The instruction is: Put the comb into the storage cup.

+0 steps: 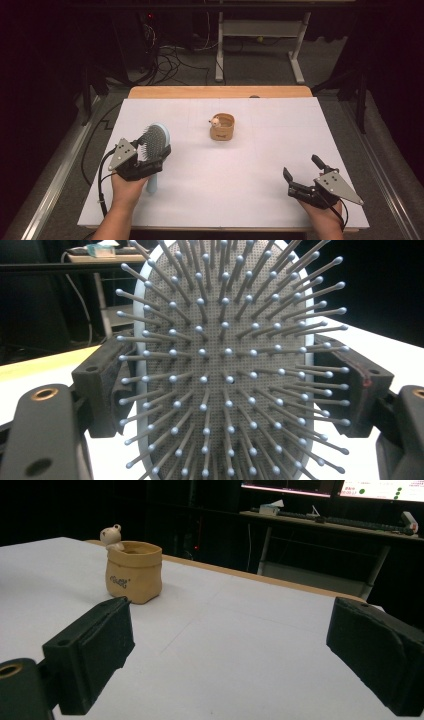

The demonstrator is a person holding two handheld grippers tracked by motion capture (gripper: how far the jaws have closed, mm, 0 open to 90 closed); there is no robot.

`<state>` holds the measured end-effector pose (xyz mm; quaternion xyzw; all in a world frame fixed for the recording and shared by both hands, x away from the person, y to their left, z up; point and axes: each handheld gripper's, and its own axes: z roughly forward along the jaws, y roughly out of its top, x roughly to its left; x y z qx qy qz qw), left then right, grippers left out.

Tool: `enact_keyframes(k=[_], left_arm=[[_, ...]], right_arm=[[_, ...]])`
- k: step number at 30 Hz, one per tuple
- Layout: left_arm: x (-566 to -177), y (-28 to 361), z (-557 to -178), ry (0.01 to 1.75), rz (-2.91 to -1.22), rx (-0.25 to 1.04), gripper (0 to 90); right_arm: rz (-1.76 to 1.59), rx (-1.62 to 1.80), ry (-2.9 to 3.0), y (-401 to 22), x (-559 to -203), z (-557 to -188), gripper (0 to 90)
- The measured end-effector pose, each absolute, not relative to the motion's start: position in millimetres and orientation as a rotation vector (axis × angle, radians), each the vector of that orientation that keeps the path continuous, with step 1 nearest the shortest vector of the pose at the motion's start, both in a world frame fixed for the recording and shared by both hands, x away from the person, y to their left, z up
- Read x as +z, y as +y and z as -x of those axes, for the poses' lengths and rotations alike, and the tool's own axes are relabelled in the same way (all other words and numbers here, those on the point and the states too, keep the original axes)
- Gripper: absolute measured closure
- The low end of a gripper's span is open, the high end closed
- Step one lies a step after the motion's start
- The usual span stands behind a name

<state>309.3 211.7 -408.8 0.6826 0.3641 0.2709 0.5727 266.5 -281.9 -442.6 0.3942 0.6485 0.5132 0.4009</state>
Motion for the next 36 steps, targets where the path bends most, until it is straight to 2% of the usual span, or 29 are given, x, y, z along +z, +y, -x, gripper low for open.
enact_keyframes(k=[14, 36], left_arm=[[-403.7, 205.0, -305.0, 0.815, -1.595, 0.626, 20.6], [-398.1, 170.3, -308.0, 0.745, -1.63, 0.602, 20.6]], right_arm=[[-0.985, 1.298, 1.648, -280.6, -442.3, -266.9, 5.7], [-0.982, 1.297, 1.657, -279.1, -442.4, -267.3, 5.7]])
